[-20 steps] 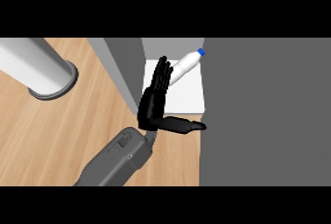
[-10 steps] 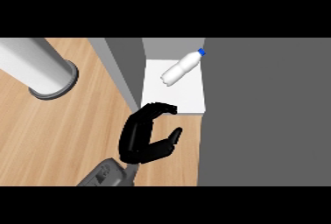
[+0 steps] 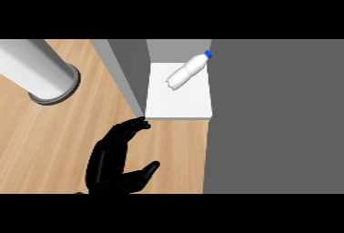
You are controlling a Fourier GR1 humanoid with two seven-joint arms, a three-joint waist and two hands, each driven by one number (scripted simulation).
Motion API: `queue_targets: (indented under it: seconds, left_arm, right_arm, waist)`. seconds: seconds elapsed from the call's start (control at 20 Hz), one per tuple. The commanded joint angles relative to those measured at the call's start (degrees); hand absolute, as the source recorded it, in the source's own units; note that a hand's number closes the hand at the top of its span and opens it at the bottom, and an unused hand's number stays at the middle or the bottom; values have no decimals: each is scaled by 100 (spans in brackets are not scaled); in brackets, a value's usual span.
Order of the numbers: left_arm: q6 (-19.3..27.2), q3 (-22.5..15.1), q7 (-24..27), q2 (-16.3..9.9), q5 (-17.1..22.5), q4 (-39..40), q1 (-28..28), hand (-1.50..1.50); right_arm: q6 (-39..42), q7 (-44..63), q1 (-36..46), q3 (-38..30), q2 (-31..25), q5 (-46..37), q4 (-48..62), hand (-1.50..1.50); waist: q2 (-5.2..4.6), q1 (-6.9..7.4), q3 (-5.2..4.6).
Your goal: Pick up the bottled water, place it into the cabinet and close the cabinet
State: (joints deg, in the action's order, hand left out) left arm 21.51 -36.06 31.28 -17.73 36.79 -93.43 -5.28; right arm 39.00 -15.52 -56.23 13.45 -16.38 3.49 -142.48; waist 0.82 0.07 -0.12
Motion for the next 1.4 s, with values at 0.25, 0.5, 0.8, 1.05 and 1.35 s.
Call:
queue_targets:
  seconds: [0.25, 0.5, 0.8, 1.05, 1.35]
  left_arm:
    - [-563, 703, 205, -916, 655, -1155, 1362, -150]
    - [-760, 1105, 200, -1142, 966, -1243, 1632, -150]
    - [-1082, 1275, 196, -1498, 1172, -1618, 2107, -150]
    - [-1505, 1536, 316, -1866, 1313, -1781, 2554, -150]
    - [-1985, 1814, 370, -2132, 1502, -1777, 2666, -150]
  right_arm:
    - [424, 400, -353, 962, -520, -823, -1340, 150]
    - [468, 749, 151, 1965, -509, -1297, -1377, 150]
    - [401, 1130, 703, 2320, -692, -1314, -1260, 150]
    - [-148, 1288, 508, 3036, -321, -887, -837, 150]
    - [-392, 1234, 880, 3274, -190, -613, -536, 150]
  waist:
    - [-5, 48, -18]
    - [39, 44, -52]
    - [46, 243, -74]
    - [-28, 382, -72]
    - [-114, 673, -73]
